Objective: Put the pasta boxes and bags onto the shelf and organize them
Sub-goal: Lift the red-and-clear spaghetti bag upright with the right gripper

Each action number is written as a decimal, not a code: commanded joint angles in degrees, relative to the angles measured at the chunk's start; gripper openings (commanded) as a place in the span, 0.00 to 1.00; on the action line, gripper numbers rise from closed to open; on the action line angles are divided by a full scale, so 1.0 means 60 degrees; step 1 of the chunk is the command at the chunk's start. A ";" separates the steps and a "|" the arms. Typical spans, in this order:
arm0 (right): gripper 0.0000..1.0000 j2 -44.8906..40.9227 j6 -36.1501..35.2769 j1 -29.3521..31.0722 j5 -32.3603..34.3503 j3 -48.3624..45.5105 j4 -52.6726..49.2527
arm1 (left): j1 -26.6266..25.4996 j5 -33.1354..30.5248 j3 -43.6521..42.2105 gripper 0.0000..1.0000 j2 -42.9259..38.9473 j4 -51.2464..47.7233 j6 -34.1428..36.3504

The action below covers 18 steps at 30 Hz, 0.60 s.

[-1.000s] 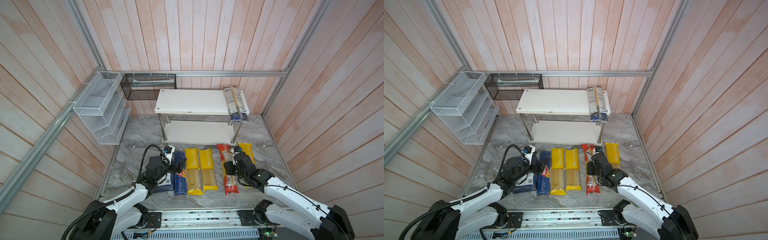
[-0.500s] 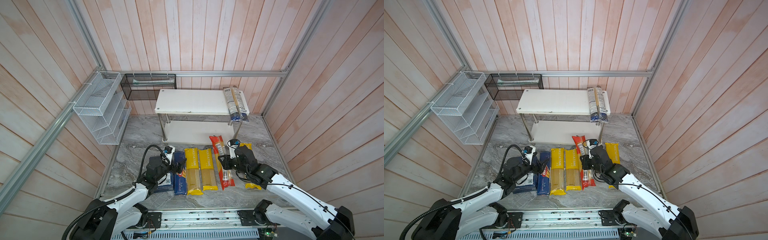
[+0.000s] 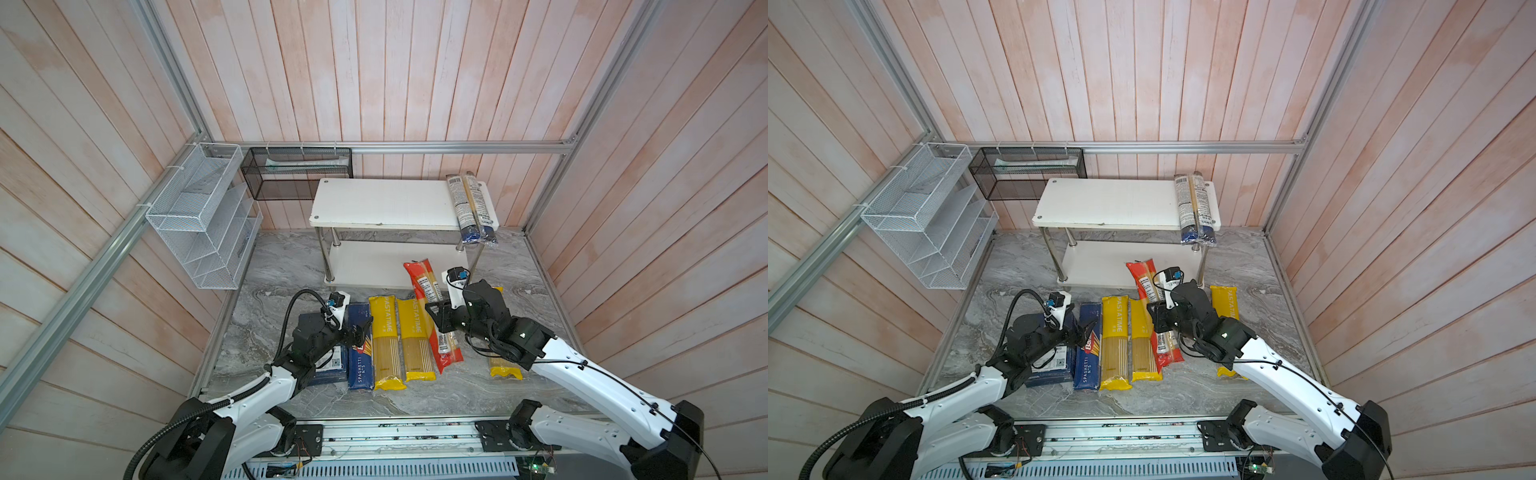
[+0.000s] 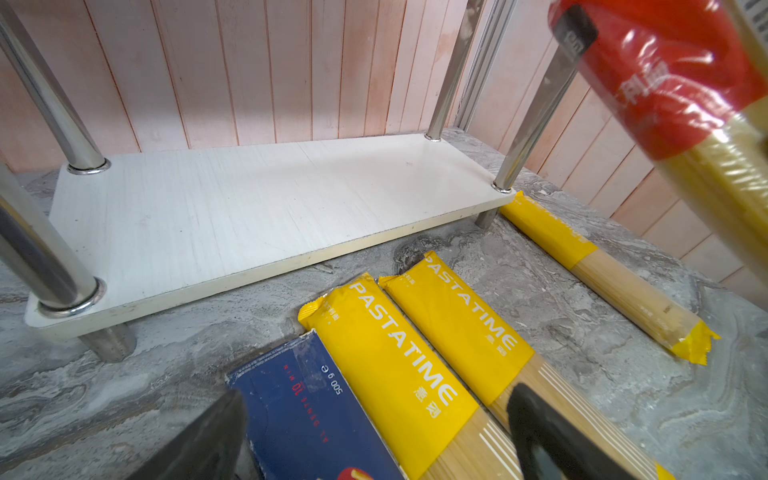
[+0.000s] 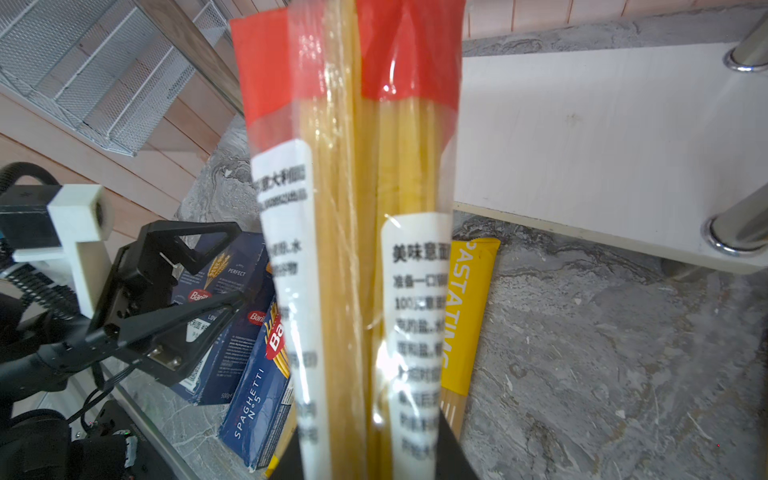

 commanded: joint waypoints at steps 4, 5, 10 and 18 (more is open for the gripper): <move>0.16 0.0072 -0.0335 0.0194 0.0119 0.1118 0.0705 | -0.0052 -0.0109 0.0167 1.00 -0.0005 0.0058 0.0076; 0.16 0.0102 -0.0382 0.0210 0.0125 0.1232 0.0677 | -0.0048 -0.0098 0.0167 1.00 0.0000 0.0040 0.0076; 0.16 0.0207 -0.0487 0.0228 0.0100 0.1649 0.0657 | -0.0041 -0.0065 0.0145 1.00 -0.0015 0.0094 0.0047; 0.15 0.0427 -0.0689 0.0216 0.0092 0.2271 0.0546 | -0.0051 -0.0106 0.0171 1.00 -0.0007 0.0043 0.0076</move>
